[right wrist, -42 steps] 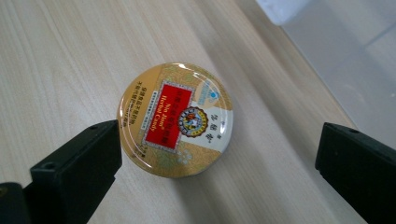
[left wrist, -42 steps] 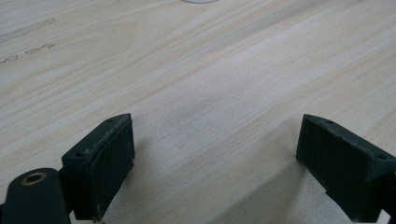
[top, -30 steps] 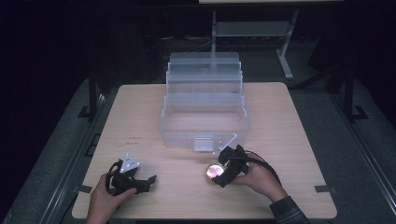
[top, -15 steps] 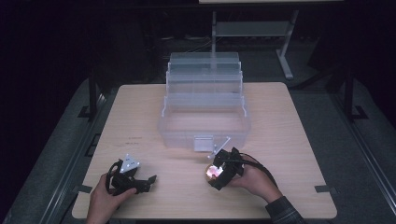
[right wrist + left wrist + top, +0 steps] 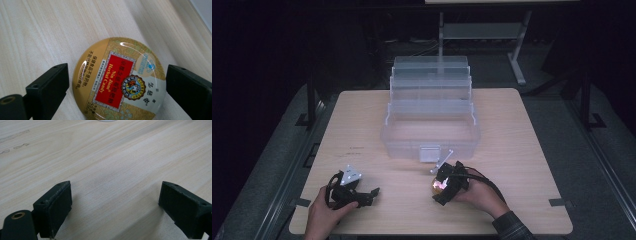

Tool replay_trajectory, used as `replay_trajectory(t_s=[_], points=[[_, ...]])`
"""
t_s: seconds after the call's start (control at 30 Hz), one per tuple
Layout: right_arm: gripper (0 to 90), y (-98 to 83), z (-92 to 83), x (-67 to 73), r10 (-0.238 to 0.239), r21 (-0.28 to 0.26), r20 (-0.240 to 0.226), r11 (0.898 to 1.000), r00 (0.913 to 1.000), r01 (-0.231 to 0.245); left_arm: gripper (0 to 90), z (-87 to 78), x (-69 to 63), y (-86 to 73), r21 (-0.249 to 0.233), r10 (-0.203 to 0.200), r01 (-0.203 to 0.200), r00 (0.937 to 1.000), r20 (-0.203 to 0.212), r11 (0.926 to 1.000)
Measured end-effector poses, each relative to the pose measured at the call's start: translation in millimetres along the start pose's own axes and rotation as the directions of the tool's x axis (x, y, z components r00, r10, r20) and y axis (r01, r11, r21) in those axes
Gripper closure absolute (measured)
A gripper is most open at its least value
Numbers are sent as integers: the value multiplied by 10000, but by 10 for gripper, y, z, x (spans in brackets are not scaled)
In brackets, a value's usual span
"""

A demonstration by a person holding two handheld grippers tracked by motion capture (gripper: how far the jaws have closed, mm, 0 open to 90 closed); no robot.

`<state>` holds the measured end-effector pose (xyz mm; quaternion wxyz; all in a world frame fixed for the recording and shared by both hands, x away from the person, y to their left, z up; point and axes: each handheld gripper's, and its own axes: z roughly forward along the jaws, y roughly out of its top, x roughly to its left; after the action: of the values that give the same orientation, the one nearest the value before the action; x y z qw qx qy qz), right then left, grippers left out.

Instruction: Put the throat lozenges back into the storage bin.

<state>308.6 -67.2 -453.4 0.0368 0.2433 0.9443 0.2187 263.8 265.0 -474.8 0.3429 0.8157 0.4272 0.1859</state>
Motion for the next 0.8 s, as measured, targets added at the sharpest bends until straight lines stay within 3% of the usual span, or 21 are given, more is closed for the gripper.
replay_trajectory(t_s=[0.8], points=[[194, -9, -12, 16, -76, 61, 221, 10000, 9997, 74, 105, 1, 0, 0, -13, -4, 4, 10000, -1, 10000]])
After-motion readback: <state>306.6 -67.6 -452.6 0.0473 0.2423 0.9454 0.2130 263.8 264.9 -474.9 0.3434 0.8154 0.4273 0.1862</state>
